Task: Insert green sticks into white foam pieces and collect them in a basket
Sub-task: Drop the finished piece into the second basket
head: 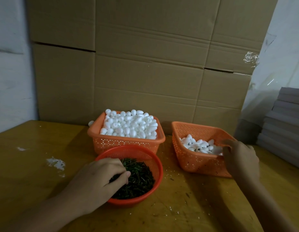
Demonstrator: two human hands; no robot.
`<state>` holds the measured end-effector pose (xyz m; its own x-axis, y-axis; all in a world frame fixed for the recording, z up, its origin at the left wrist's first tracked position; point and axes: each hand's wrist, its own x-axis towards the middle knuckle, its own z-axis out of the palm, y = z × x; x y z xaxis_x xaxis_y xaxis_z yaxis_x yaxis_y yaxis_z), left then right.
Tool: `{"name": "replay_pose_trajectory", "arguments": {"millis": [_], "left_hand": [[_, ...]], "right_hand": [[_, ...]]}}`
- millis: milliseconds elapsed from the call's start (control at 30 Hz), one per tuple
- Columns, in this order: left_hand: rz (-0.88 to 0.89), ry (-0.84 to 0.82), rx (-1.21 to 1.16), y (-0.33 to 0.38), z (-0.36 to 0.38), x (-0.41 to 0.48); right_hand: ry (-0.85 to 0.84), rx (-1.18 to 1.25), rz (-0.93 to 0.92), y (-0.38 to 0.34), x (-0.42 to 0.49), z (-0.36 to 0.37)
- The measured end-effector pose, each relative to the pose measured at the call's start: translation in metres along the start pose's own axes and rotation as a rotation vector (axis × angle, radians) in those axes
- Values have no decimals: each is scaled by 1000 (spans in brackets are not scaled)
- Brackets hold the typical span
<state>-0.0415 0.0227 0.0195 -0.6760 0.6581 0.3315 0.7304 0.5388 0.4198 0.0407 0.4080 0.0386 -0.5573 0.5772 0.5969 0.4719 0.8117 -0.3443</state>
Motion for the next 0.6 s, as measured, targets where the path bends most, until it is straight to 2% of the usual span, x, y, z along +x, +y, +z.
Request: {"name": "replay_pose_trajectory", "arguments": {"millis": [100,200,267,333,400,500,600], "left_hand": [[-6,10,43,2,1,-2],[-11,8,54,3,1,-2],[0,16,64,3,2,-1],[13,37,84,3,2,-1],[17,72,98,2,2,-2],[19,89,84,1,0,-4],[9,71,91,1,1,-5]], "right_hand": [[-75,-58,-23,-9,-7,-3],[-7,106,-189,-45,-21,-13],[-28,271,-342,-79,-40,-21],[-179,350,-516,-111,-70,-20],[-378,314,-657,-129,-100,-7],[-610,439,-593,-133,-119,9],[-622,431,-597,-131,-117,11]]}}
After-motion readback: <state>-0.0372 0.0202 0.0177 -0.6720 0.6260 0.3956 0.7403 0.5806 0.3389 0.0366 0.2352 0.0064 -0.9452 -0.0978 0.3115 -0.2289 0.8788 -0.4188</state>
